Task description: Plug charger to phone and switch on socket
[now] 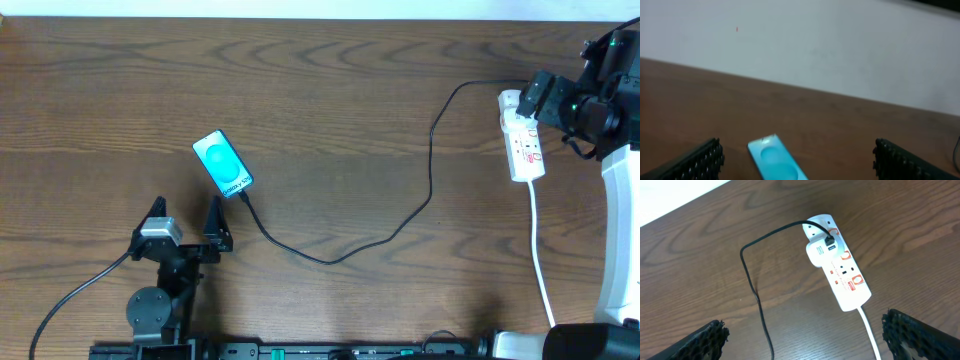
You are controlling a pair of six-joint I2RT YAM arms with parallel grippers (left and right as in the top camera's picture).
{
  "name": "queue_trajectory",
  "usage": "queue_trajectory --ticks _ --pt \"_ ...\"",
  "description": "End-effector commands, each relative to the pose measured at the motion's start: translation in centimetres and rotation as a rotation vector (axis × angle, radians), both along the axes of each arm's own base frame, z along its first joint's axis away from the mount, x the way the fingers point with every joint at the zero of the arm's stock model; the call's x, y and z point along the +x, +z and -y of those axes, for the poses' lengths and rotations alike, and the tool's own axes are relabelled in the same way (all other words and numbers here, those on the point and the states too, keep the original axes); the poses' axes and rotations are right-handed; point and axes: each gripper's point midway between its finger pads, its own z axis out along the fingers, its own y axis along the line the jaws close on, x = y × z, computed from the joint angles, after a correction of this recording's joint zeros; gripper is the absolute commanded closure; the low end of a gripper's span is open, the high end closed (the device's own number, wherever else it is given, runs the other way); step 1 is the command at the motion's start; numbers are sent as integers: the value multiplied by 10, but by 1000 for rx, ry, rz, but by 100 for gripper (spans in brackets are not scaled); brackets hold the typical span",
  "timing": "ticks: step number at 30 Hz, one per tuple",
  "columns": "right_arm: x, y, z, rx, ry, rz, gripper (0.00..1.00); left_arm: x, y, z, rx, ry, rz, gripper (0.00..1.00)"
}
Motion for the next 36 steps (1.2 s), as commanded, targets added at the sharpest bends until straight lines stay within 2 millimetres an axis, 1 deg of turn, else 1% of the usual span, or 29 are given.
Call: queue_trajectory --ticks 1,5,8,12,14,36 --pt "-1 5 0 -15 9 10 1 1 -14 -4 8 19 -23 5" --pt "-1 5 0 -15 9 10 1 1 -29 -4 7 18 -88 5" --pt "-1 5 0 -15 9 10 1 -1 -45 -4 5 21 -153 5" --pt "-1 5 0 -15 9 10 1 -1 -45 -7 10 37 -152 5" --pt "-1 5 0 -15 9 10 1 -1 -45 -7 29 35 -152 5" --pt "-1 5 0 -15 9 10 1 -1 -45 -7 28 35 -152 5"
